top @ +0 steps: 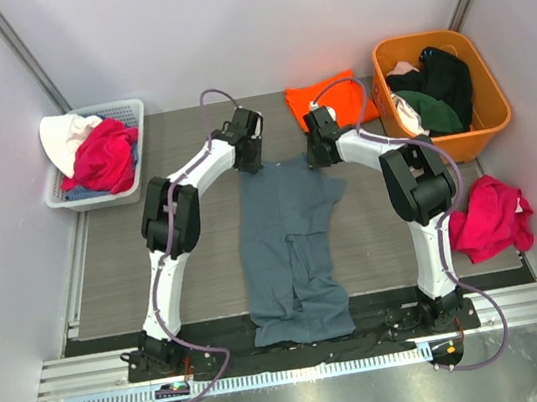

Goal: Fold and stack the t-shirts
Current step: Fold the tshirt

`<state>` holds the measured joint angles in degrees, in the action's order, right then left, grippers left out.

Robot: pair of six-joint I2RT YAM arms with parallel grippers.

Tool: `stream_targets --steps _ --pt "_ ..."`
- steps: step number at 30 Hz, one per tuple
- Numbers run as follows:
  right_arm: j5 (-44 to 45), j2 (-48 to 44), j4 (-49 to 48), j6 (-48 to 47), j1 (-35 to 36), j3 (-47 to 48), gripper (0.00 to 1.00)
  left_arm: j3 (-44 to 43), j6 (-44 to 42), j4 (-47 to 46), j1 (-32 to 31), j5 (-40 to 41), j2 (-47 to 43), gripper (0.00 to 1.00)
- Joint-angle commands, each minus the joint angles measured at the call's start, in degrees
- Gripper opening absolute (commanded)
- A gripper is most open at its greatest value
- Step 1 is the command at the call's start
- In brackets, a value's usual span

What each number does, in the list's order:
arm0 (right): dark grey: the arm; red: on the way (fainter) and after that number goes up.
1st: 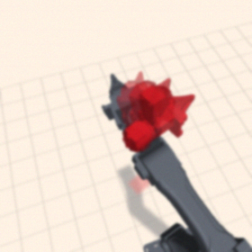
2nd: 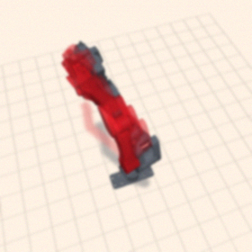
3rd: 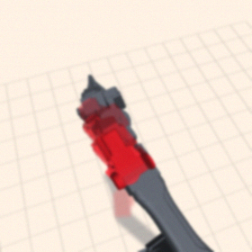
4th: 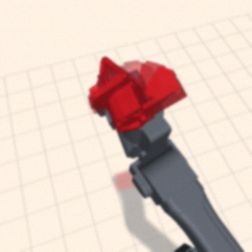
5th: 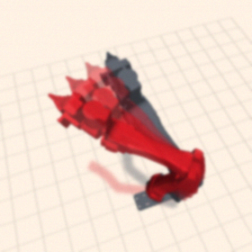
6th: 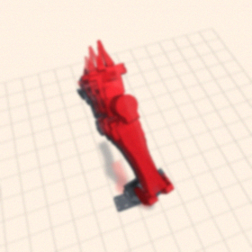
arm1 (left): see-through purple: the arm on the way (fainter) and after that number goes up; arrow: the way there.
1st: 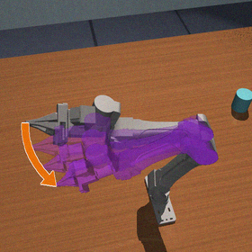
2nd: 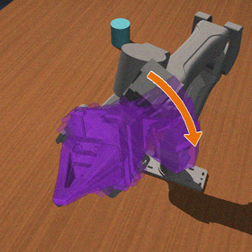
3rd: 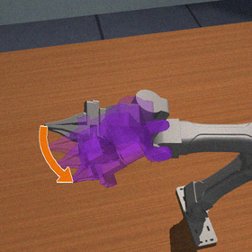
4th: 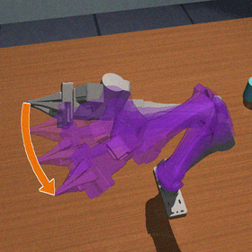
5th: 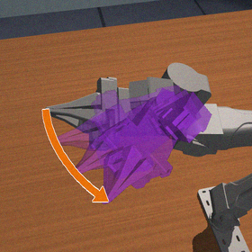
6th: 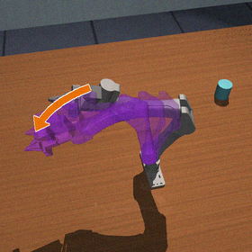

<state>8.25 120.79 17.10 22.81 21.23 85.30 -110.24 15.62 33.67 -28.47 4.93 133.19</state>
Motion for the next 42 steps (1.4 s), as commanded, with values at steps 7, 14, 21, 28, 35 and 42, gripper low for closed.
stream_targets --steps 7,14,21,28,35,42 --pt "0.63 3.66 2.67 -0.75 -0.4 -0.48 0.01 -2.62 -1.64 0.61 4.47 1.05 -3.55 0.0" --pt "0.63 3.83 2.76 -0.84 -0.49 -0.48 0.01 -3.05 -1.64 0.34 6.14 -0.09 -3.72 0.0" --pt "0.45 4.01 2.67 -0.83 -0.49 -0.4 0.01 -3.32 -1.73 0.52 7.55 -0.27 -3.72 0.0" --pt "0.54 4.1 2.67 -0.84 -0.49 -0.31 0.01 -3.06 -1.64 0.43 9.13 -0.53 -3.99 0.0" --pt "0.54 4.1 2.76 -0.84 -0.58 -0.31 0.01 -2.27 -1.29 0.17 10.1 -1.23 -3.99 0.0" --pt "0.63 4.1 2.76 -0.92 -0.58 -0.31 0.01 -1.21 -1.12 -0.1 10.63 -0.89 -4.16 0.0"
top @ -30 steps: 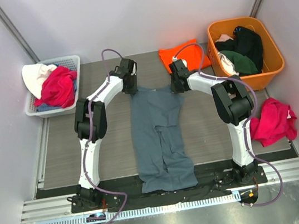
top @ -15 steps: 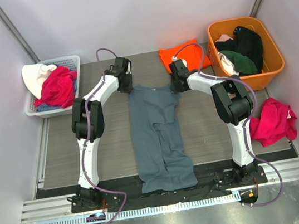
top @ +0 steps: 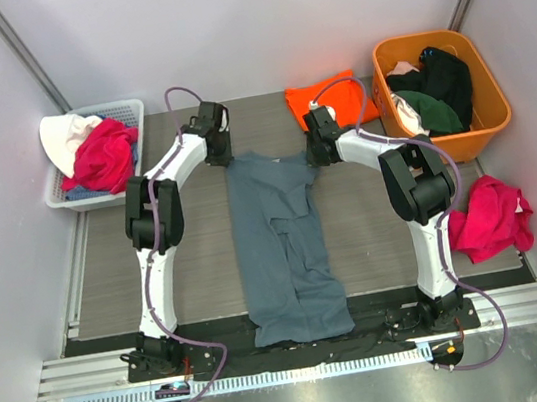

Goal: Fold and stack the t-shirts
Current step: Fold the tshirt

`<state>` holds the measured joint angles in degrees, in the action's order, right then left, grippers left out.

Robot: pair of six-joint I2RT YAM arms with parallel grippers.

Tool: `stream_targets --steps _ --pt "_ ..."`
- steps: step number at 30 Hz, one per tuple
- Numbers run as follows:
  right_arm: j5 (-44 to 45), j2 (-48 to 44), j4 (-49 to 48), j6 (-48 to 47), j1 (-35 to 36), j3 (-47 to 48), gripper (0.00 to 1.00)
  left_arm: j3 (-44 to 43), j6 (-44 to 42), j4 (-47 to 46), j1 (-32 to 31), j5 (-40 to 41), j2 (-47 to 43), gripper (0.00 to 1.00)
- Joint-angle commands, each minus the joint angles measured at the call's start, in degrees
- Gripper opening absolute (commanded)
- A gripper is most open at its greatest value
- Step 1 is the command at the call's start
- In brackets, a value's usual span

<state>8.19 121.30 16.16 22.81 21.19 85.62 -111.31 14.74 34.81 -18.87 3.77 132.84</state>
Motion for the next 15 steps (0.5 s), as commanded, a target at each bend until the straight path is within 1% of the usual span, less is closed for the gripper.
stream_targets --steps 1,15 --pt "0.78 3.6 3.7 -1.01 -0.45 -0.63 0.01 -0.05 -0.24 -1.32 1.12 0.36 -3.81 0.0" --pt "0.78 3.6 3.87 -0.92 -0.54 -0.63 0.01 1.36 0.46 -1.85 2.96 -0.17 -4.16 0.0"
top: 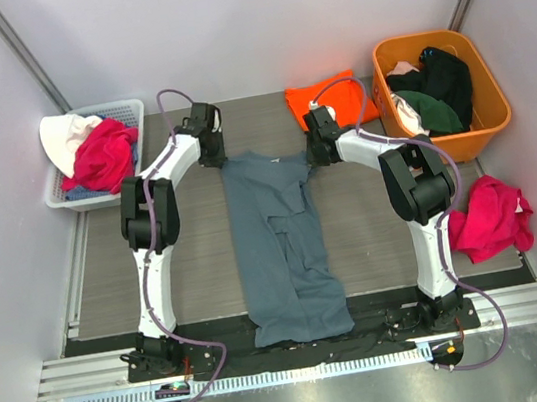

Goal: Fold and stack the t-shirts
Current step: Fold the tshirt

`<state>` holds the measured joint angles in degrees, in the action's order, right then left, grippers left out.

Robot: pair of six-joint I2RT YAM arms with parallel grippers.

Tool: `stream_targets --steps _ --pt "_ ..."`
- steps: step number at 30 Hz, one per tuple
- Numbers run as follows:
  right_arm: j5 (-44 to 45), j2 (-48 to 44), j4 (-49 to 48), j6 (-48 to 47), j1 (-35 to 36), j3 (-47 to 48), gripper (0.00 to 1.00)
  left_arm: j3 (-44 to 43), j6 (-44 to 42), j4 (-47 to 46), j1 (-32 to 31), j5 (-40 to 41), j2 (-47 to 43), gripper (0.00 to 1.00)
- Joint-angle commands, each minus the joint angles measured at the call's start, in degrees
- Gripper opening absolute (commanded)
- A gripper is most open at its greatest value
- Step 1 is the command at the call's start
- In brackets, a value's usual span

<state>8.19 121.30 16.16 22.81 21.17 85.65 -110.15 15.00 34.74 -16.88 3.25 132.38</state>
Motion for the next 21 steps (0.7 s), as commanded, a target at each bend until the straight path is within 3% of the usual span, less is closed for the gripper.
stream_targets --steps 1,14,17,19,20,21 --pt "0.78 3.6 3.88 -0.92 -0.51 -0.66 0.01 0.28 0.2 -1.78 0.98 0.36 -3.7 0.0" --pt "0.96 3.77 3.96 -0.92 -0.6 -0.39 0.01 0.11 0.9 -1.87 2.12 -0.43 -3.53 0.02" --pt "1.22 2.81 3.88 -0.66 -0.69 -0.04 0.04 -0.5 2.04 -1.87 2.21 -2.09 -3.44 0.12" --pt "1.74 1.32 3.88 -0.57 -0.95 0.4 0.16 -1.12 2.66 -1.78 2.12 -2.98 -3.62 0.25" --pt "2.09 0.79 3.88 -0.57 -1.13 0.66 0.22 -1.9 2.92 -1.7 2.12 -2.98 -3.79 0.4" --pt "2.01 0.18 3.96 -0.4 -1.22 1.36 0.3 -2.35 3.19 -1.61 2.21 -4.55 -4.14 0.44"
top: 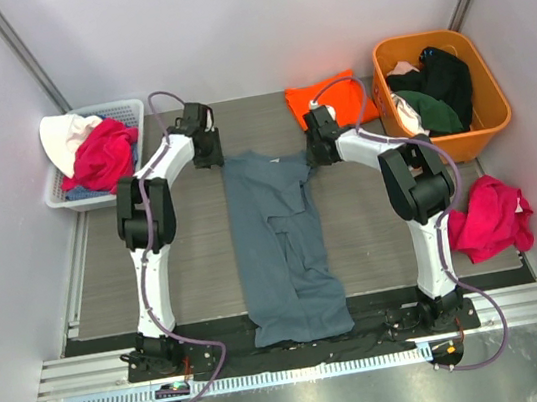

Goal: Fold and stack the t-shirts
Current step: Fold the tshirt

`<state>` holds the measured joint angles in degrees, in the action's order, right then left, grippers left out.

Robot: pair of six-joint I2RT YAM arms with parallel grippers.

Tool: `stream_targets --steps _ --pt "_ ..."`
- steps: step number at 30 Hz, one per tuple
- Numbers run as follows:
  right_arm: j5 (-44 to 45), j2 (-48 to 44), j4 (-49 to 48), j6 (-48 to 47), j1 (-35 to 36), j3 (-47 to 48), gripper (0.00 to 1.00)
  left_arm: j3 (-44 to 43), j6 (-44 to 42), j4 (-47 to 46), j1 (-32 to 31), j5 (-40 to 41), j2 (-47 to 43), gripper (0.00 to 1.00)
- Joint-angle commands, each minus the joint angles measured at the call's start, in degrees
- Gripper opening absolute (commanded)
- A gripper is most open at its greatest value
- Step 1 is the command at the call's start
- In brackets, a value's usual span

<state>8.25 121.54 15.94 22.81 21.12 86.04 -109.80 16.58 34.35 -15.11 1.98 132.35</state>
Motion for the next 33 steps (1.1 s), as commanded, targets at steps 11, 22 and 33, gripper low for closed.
stream_targets --steps 11,22,33 --pt "-3.14 -5.51 10.16 -1.27 -1.44 11.43 0.54 -0.96 6.35 -0.95 -0.09 -9.45 -12.63 0.75" --pt "-15.63 -1.92 17.98 -6.81 -0.21 17.4 0.55 35.66 15.5 -11.14 -7.2 -8.85 -37.51 0.76" --pt "-16.87 11.61 23.43 -10.15 2.16 32.87 0.54 51.96 21.04 -12.99 -16.0 -3.65 -48.24 0.77"
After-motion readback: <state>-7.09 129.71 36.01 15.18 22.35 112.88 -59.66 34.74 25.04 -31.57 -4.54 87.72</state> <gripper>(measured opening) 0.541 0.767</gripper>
